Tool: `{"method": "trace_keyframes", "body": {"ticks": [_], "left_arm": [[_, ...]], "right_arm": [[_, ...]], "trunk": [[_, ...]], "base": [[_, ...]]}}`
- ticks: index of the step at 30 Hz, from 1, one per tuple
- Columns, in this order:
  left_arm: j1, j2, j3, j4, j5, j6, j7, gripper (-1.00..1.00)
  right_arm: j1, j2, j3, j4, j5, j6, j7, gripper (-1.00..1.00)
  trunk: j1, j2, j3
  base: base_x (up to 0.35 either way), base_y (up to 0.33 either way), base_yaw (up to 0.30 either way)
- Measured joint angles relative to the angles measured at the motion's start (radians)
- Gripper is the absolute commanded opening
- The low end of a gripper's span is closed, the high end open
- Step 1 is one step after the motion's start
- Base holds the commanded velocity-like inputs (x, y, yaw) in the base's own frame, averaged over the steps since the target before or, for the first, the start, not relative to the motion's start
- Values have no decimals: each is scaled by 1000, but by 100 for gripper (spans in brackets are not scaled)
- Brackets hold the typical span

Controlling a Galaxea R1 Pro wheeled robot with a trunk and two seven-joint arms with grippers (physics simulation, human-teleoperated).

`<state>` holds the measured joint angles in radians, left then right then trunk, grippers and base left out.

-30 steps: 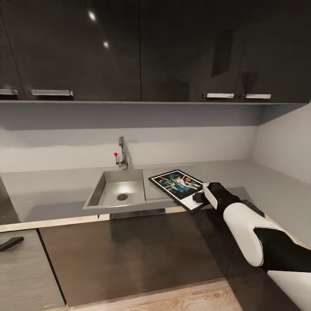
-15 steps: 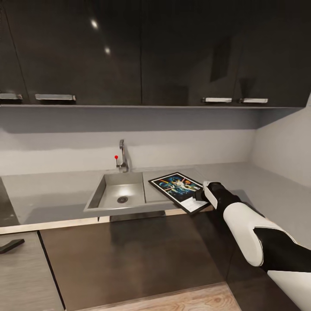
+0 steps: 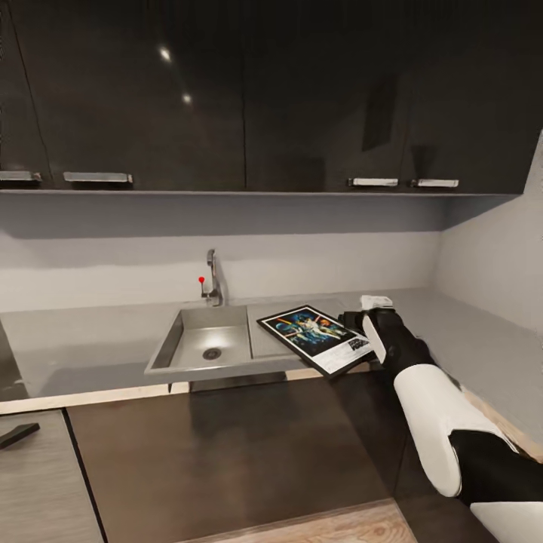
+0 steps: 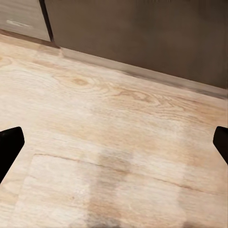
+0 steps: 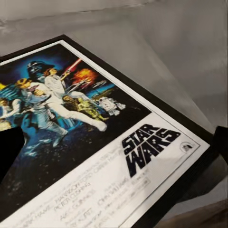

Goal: Pick up the poster from the kitchen countertop and hang it on one of the wall nails in the kitchen.

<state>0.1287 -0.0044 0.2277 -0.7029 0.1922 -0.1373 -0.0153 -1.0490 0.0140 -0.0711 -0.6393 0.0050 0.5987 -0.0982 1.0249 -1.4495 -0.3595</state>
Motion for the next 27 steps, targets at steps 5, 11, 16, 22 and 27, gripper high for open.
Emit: {"method": "trace_keyframes", "body": {"ticks": [5,11,16,22,27], "left_arm": [[0,0,0,0,0,0,0,100],[0,0,0,0,0,0,0,100],[0,0,0,0,0,0,0,100],[0,0,0,0,0,0,0,100],[0,0,0,0,0,0,0,100]], "right_arm": [[88,6,1,-186,-1,68,3,100],[212,8,1,-411,-1,123,64,100],[319,8,2,-556,-1,127,95,100],[386,8,2,-633,-1,125,101,100],[407,8,2,-653,-1,111,102,100]], "trunk": [[0,0,8],[0,0,18],[1,0,22],[1,0,22],[1,0,23]], "base": [[0,0,-8],[-48,0,-2],[-262,0,0],[-324,0,0],[-334,0,0]]}}
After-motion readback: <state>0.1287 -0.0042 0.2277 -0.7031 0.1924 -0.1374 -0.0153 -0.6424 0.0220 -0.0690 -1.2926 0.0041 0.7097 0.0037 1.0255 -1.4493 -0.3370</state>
